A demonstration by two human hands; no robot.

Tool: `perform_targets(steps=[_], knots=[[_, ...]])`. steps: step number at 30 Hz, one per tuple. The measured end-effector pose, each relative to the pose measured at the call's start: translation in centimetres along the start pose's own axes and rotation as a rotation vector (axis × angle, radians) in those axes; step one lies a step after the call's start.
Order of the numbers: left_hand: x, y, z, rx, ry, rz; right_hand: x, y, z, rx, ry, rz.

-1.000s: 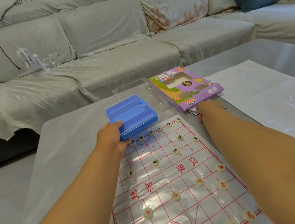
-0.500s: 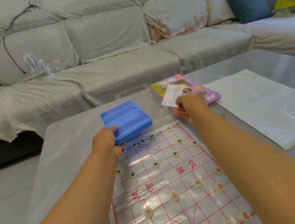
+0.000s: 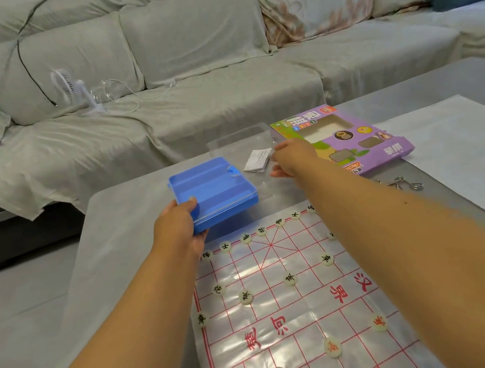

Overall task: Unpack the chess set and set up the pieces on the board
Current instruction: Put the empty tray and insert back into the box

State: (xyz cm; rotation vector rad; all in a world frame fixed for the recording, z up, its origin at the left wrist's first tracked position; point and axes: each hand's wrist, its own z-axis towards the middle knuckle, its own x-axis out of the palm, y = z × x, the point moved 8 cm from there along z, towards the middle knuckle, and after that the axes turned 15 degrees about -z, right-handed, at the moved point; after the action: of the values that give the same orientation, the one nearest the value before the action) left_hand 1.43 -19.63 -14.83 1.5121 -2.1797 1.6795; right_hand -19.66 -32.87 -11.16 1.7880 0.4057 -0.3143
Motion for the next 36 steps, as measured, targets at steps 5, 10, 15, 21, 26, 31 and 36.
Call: perform_targets(steps=[5, 10, 15, 21, 26, 31, 36], knots=[[3.3, 1.2, 0.0, 0.016, 0.093, 0.038, 2.5, -0.7, -4.1, 0.101, 0.270, -0.100], [6.6, 2.5, -1.1, 0.009, 0.134, 0.064, -2.1, 0.3, -3.1, 0.050, 0.033, 0.127], [8.9, 4.6, -0.6, 0.105, 0.299, 0.627, -5.6, 0.3, -2.1, 0.063, -0.120, 0.305], [9.7, 4.2, 1.4, 0.307, 0.480, 1.256, -5.2, -0.6, -1.7, 0.088, -0.115, 0.434], [5.5, -2.3, 4.8, 0.447, 0.292, 1.433, -4.0, -0.9, -1.9, 0.102, -0.069, 0.487], [0.6, -8.4, 6.6, 0.522, -0.004, 1.348, -2.5, -0.7, -2.3, 0.107, -0.033, 0.500], [-4.1, -7.5, 6.5, 0.265, -0.301, 1.310, -0.3, 0.0, -3.0, 0.077, 0.072, 0.594]])
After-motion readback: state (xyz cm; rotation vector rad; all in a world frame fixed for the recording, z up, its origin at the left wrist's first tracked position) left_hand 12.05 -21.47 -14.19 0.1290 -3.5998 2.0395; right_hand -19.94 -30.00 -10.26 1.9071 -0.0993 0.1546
